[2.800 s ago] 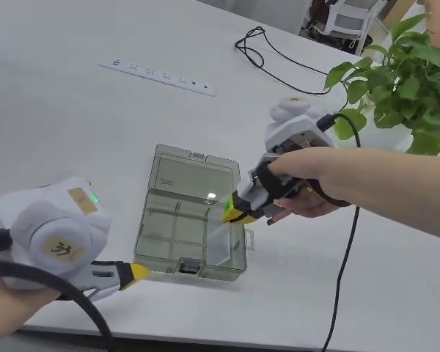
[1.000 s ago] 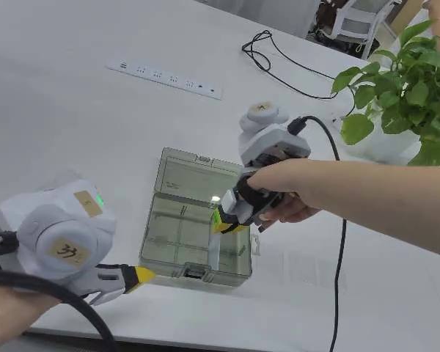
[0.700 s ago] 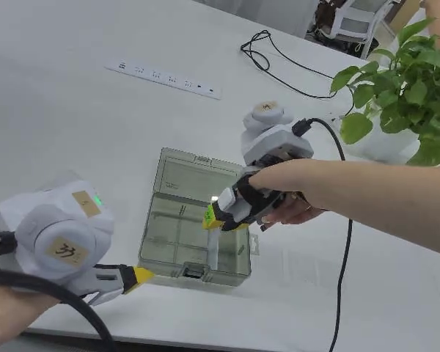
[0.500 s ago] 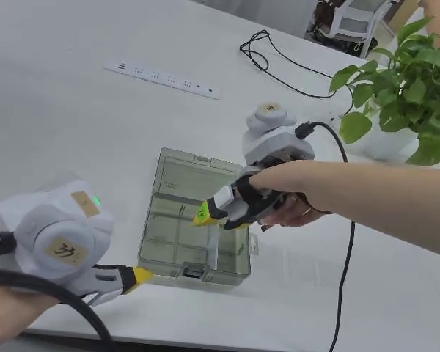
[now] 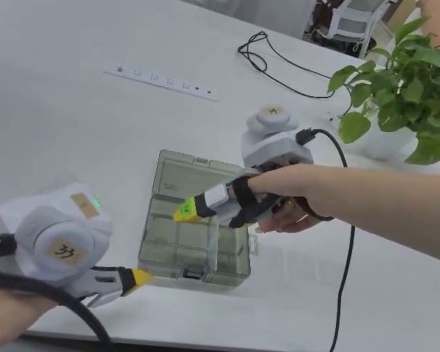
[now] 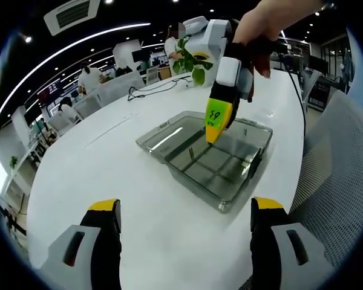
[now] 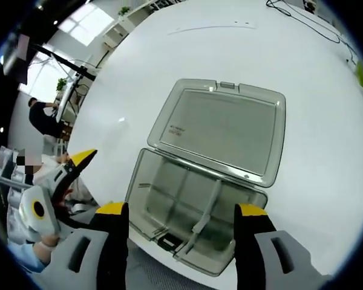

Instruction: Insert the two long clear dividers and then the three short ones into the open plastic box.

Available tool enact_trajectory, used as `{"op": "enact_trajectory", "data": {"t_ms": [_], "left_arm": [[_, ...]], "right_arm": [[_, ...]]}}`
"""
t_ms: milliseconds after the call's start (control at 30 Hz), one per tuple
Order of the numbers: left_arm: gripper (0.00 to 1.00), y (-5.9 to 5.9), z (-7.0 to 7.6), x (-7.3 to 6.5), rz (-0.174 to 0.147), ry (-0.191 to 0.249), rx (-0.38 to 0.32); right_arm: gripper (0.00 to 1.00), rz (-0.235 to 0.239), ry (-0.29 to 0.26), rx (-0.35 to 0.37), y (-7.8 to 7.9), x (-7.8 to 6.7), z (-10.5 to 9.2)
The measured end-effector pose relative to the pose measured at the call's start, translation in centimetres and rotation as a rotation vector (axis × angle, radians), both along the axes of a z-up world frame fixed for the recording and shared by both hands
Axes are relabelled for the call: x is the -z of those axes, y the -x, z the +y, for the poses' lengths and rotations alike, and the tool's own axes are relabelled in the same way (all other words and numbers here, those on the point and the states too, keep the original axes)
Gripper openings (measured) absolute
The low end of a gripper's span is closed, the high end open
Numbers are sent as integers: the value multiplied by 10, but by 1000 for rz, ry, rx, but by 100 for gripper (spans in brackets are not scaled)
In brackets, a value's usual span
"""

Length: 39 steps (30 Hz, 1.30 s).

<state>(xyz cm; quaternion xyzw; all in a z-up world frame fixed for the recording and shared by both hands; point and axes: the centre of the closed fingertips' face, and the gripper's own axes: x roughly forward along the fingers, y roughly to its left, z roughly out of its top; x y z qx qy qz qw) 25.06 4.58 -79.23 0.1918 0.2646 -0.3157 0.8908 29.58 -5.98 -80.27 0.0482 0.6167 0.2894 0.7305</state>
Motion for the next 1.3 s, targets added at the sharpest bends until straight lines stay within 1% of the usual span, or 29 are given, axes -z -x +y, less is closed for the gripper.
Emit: {"op": "enact_trajectory", "data": {"t_ms": [33,100,133,167,200,267,433,467,533,567,600,633,667,733,767,800,867,900,933,967,1000,1033,1067,1100,1133,1167,1200,1233,1300], "left_arm": [[90,0,0,0,0,0,-1],[90,0,0,0,2,6,-4],[90,-1,0,0,2,7,-6],[90,-1,1,0,3,7,-8],[90,-1,1,0,3,8,-9],[90,-1,1,-1,3,10,-10],[90,0,1,0,4,7,-9],[90,0,1,0,5,7,-9],[90,0,1,0,5,7,-9],[90,0,1,0,5,8,-9],[90,0,0,0,6,8,-9],[90,0,0,0,7,9,-9],[90,0,0,0,7,9,-8],[90,1,0,0,9,10,-7],[90,1,0,0,10,10,-6],[90,1,0,0,12,10,-6],[90,1,0,1,11,9,-5],[90,1,0,1,12,9,-6],[90,1,0,1,13,10,-6],[90,1,0,1,13,9,-6],[90,1,0,1,13,10,-7],[90,1,0,1,13,11,-7],[90,1,0,1,13,11,-6],[90,1,0,1,13,10,-6],[90,1,0,1,14,10,-7],[90,1,0,1,14,11,-7],[90,1,0,1,14,11,-7],[90,1,0,2,15,11,-8],[90,1,0,2,18,14,-9]], "right_arm": [[72,-6,-17,-3,-1,-2,2],[71,1,-23,5,-2,-6,0],[71,-15,-53,6,-3,-12,2],[71,-18,-59,16,-3,-16,1],[71,-31,-86,22,-6,-20,3],[71,-41,-100,39,-8,-24,-3],[73,-126,-152,85,-18,-37,-12],[74,-163,-167,94,-22,-40,-15],[76,-189,-172,102,-23,-44,-19],[77,-221,-169,107,-25,-45,-23],[82,-235,-163,106,-26,-45,-26],[84,-264,-169,100,-28,-46,-26],[86,-279,-156,95,-27,-46,-30],[89,-320,-158,92,-21,-48,-29],[91,-325,-157,90,-21,-48,-30],[92,-363,-165,77,-22,-50,-29],[95,-378,-156,67,-19,-49,-31],[95,-414,-152,46,-20,-49,-31],[96,-414,-140,40,-18,-48,-33],[96,-473,-145,23,-22,-51,-33],[97,-498,-135,11,-22,-52,-34],[97,-547,-123,-10,-24,-54,-36],[97,-560,-100,-28,-24,-53,-39],[98,-575,-95,-36,-24,-54,-39],[98,-613,-107,-29,-26,-58,-39],[98,-599,-98,-23,-23,-57,-41],[98,-634,-123,-16,-26,-62,-39],[98,-629,-120,-11,-22,-62,-41],[99,-650,-144,4,-21,-66,-41]]}}
